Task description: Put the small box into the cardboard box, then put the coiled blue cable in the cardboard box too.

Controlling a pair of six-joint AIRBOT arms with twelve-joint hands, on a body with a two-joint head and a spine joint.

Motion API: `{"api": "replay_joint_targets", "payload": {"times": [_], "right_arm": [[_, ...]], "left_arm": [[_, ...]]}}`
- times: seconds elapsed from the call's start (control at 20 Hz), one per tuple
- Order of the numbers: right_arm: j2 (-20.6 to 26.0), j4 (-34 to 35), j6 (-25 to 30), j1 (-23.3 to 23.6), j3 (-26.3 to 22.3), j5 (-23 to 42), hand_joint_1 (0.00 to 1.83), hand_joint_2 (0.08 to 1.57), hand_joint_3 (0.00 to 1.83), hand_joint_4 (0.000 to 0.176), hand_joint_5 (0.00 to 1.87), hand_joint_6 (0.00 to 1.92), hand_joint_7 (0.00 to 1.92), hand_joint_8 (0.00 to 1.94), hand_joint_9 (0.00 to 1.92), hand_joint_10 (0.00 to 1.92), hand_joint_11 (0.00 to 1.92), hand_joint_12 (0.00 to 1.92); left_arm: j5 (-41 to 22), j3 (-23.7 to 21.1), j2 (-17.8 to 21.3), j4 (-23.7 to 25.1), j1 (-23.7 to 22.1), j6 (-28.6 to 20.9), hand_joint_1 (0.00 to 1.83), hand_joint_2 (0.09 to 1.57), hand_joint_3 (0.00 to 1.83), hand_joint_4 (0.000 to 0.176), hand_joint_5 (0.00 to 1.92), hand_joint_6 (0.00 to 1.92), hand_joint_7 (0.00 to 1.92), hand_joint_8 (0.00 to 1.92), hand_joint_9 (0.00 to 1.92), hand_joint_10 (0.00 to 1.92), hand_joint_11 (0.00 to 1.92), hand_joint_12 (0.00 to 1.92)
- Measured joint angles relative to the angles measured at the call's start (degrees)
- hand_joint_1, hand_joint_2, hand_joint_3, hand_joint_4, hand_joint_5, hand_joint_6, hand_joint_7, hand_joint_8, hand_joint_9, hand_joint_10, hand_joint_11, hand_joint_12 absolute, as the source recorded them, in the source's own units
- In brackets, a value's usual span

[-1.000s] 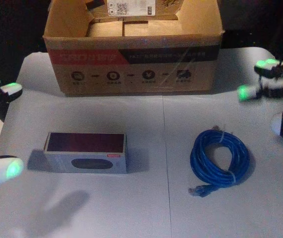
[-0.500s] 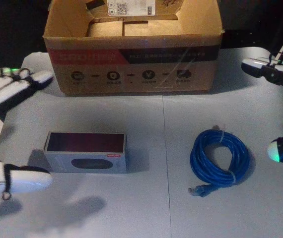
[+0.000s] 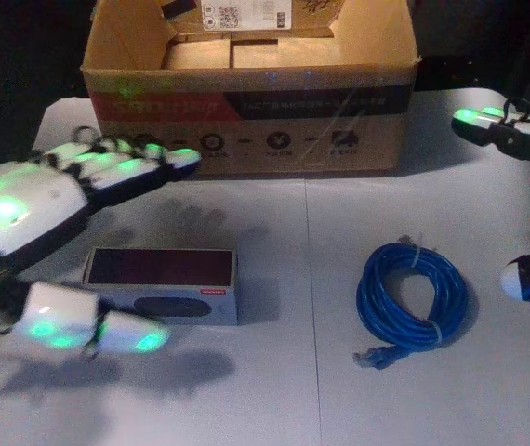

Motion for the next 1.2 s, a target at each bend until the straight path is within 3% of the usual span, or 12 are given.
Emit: {"api": "replay_joint_targets", "payload": {"times": [0.1,0.15,0.25,0.3,0.35,0.45,0.7,0.75,0.95,1.05,1.1,1.2], "right_arm": [[-0.1,0.0,0.0,0.0,0.0,-0.1,0.16,1.13,0.01,0.176,0.0,0.0,0.0,0.0,0.0,0.0,0.0,0.0],[-0.1,0.0,0.0,0.0,0.0,-0.1,0.15,1.13,0.01,0.176,0.0,0.0,0.0,0.0,0.0,0.0,0.0,0.0],[-0.1,0.1,0.0,0.0,0.1,0.0,0.11,1.15,0.01,0.176,0.0,0.0,0.0,0.0,0.0,0.0,0.0,0.0],[-0.1,0.1,0.0,0.0,0.1,0.0,0.11,1.15,0.01,0.176,0.0,0.0,0.0,0.0,0.0,0.0,0.0,0.0],[-0.1,0.0,0.0,0.0,0.1,0.0,0.1,1.15,0.01,0.176,0.0,0.0,0.0,0.0,0.0,0.0,0.0,0.0],[-0.1,0.0,0.0,0.0,0.1,0.0,0.12,1.16,0.01,0.176,0.0,0.0,0.0,0.0,0.0,0.0,0.0,0.0],[-0.1,0.0,0.0,0.0,0.1,0.0,0.15,1.16,0.0,0.176,0.0,0.0,0.0,0.0,0.0,0.0,0.0,0.0],[-0.2,0.1,0.0,0.0,0.1,0.0,0.16,1.16,0.0,0.176,0.0,0.0,0.0,0.0,0.0,0.0,0.0,0.0],[-0.7,0.3,0.0,0.0,0.2,-0.2,0.16,1.17,0.0,0.176,0.0,0.0,0.0,0.0,0.0,0.0,0.0,0.0],[-0.8,0.3,0.0,0.0,0.4,-0.2,0.14,1.19,0.01,0.176,0.0,0.0,0.0,0.0,0.0,0.0,0.0,0.0],[-0.8,0.5,0.0,0.0,0.4,-0.4,0.14,1.19,0.01,0.176,0.0,0.0,0.0,0.0,0.0,0.0,0.0,0.0],[-0.8,0.5,0.0,0.0,0.6,-0.4,0.16,1.19,0.0,0.176,0.0,0.0,0.0,0.0,0.0,0.0,0.0,0.0]], "left_arm": [[3.4,2.3,-2.4,0.0,-1.9,-0.1,0.89,1.03,0.0,0.016,0.59,0.01,0.69,0.01,0.76,0.04,0.36,1.17],[4.5,2.8,-3.0,-0.1,-2.1,-0.2,0.92,1.04,0.0,0.0,0.63,0.01,0.73,0.01,0.79,0.05,0.37,1.15],[6.9,3.5,-3.9,-0.2,-2.3,0.0,1.07,1.05,0.0,0.0,0.85,0.01,0.92,0.02,0.91,0.14,0.47,1.13],[7.1,3.6,-4.0,-0.2,-2.4,-0.2,1.19,1.11,0.0,0.0,0.94,0.71,0.96,0.91,0.94,0.27,0.53,1.18],[7.2,3.7,-4.0,-0.4,-2.5,-0.5,1.21,1.15,0.0,0.0,0.96,0.87,0.88,1.28,0.86,0.82,0.61,1.38],[7.0,3.7,-3.9,-0.2,-2.6,-1.0,1.26,1.13,0.0,0.0,1.04,0.66,0.92,1.32,0.87,1.16,0.76,1.46],[2.8,2.3,-0.5,2.1,-2.6,-3.8,1.25,1.14,0.0,0.0,1.05,0.63,0.87,1.39,0.83,1.31,0.79,1.56],[-0.5,2.3,1.4,4.4,-2.6,-8.7,1.24,1.12,0.0,0.0,1.07,0.66,0.89,1.31,0.87,1.17,0.78,1.5],[-6.4,0.4,5.7,6.9,-2.7,-9.8,1.24,1.12,0.0,0.0,1.1,0.64,0.9,1.29,0.92,1.23,0.88,1.68],[-9.4,0.3,7.2,7.0,-4.1,-9.9,1.21,1.15,0.0,0.0,0.96,0.91,0.89,1.26,0.81,1.1,0.62,1.63],[-10.4,0.6,7.6,7.0,-5.5,-9.9,1.23,1.12,0.0,0.0,1.08,0.9,0.88,1.1,0.79,1.08,0.6,1.62],[-11.6,2.1,7.7,7.0,-9.9,-9.3,1.22,1.16,0.0,0.0,1.0,1.11,0.8,1.11,0.75,0.79,0.48,1.5]]}}
